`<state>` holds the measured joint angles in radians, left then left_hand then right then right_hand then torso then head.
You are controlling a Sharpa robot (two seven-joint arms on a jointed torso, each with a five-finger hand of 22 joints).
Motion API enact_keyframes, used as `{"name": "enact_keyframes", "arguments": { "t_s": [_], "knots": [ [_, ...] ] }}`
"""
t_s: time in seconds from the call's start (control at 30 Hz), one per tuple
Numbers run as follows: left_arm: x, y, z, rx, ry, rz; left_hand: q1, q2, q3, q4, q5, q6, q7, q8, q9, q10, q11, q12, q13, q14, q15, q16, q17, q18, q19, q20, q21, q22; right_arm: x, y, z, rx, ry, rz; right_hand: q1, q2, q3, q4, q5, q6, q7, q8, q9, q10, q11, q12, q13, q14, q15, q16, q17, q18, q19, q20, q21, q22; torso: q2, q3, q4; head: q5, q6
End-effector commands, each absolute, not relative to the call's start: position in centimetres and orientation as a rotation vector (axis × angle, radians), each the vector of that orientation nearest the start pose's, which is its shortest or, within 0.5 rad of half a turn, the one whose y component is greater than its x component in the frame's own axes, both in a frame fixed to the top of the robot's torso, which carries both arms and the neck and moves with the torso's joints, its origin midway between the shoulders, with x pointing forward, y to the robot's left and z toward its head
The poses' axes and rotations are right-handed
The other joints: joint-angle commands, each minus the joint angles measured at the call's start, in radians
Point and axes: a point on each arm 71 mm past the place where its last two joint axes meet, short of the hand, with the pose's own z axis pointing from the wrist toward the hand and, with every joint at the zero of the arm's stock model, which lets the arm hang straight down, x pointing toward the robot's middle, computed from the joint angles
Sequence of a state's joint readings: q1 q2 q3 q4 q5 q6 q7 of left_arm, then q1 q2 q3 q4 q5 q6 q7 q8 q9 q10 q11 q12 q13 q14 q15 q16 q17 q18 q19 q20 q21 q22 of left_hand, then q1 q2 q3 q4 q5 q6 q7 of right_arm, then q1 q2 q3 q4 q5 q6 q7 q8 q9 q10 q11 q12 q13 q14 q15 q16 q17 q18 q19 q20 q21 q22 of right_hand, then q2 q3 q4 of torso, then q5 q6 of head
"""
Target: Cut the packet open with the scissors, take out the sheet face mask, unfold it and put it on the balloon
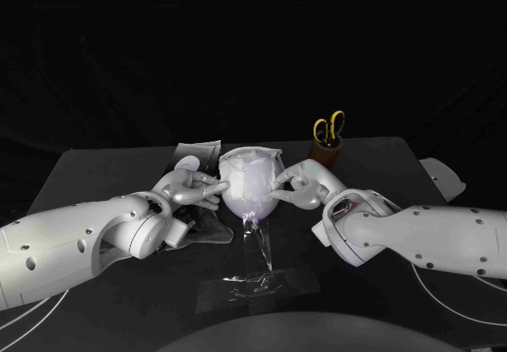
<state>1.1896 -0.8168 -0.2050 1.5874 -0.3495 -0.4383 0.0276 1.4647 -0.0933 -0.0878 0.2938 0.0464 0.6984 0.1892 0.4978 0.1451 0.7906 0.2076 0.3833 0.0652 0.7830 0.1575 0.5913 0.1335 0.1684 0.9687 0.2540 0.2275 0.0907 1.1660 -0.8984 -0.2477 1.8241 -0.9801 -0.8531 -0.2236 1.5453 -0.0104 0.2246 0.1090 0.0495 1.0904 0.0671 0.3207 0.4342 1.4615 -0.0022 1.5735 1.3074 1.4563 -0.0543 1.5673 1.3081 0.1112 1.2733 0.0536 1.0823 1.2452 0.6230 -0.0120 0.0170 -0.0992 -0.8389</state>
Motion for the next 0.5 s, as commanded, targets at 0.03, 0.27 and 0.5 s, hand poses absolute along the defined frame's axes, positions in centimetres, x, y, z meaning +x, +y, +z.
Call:
{"name": "enact_keyframes", "arguments": {
  "t_s": [0.03, 0.27, 0.5],
  "knots": [
    [44.4, 17.98, -25.32, -0.935, 1.922, -1.124, 0.002, 0.013, 0.0, -0.002, 0.001, 0.007, 0.075, -0.004, -0.001, 0.01, 0.001, -0.004, -0.001, 0.008, 0.002, -0.004, -0.001, 0.015, 0.009, 0.001, -0.008, -0.002, 39.24, -17.95, -23.24, 0.557, 1.638, 0.812, -0.015, -0.012, 0.046, -0.013, -0.001, 0.008, 0.001, 0.008, 0.004, 0.109, -0.004, -0.003, 0.263, 0.114, -0.008, 0.004, 0.263, 0.001, 0.0, -0.004, 0.008, 0.005, 0.0, 0.0001, -0.0001, 0.0, -0.001],
    [44.43, 18.02, -25.34, -0.938, 1.921, -1.121, 0.006, 0.016, -0.001, -0.003, 0.001, 0.011, 0.074, -0.008, -0.002, 0.013, 0.0, -0.006, -0.001, 0.011, 0.001, -0.007, -0.002, 0.015, 0.013, 0.0, -0.01, -0.004, 38.85, -18.52, -23.15, 0.607, 1.641, 0.814, -0.126, -0.078, 0.238, -0.068, -0.004, 0.017, 0.0, 0.022, 0.018, 0.109, -0.01, -0.003, 0.263, 0.114, -0.01, 0.004, 0.263, 0.001, -0.003, -0.006, 0.009, 0.016, 0.0, 0.0004, -0.0008, 0.002, 0.0],
    [44.46, 18.02, -25.37, -0.939, 1.922, -1.118, 0.008, 0.018, -0.002, -0.003, 0.001, 0.014, 0.074, -0.009, -0.003, 0.016, 0.0, -0.008, -0.001, 0.013, 0.001, -0.009, -0.003, 0.015, 0.015, 0.0, -0.012, -0.005, 38.53, -18.87, -23.21, 0.649, 1.661, 0.815, -0.213, -0.109, 0.361, -0.122, 0.0, 0.019, -0.005, 0.038, 0.036, 0.109, -0.009, -0.003, 0.263, 0.114, -0.012, 0.004, 0.263, 0.001, -0.002, -0.007, 0.01, 0.025, 0.0, 0.0003, -0.0007, 0.0, 0.0]
  ]
}}
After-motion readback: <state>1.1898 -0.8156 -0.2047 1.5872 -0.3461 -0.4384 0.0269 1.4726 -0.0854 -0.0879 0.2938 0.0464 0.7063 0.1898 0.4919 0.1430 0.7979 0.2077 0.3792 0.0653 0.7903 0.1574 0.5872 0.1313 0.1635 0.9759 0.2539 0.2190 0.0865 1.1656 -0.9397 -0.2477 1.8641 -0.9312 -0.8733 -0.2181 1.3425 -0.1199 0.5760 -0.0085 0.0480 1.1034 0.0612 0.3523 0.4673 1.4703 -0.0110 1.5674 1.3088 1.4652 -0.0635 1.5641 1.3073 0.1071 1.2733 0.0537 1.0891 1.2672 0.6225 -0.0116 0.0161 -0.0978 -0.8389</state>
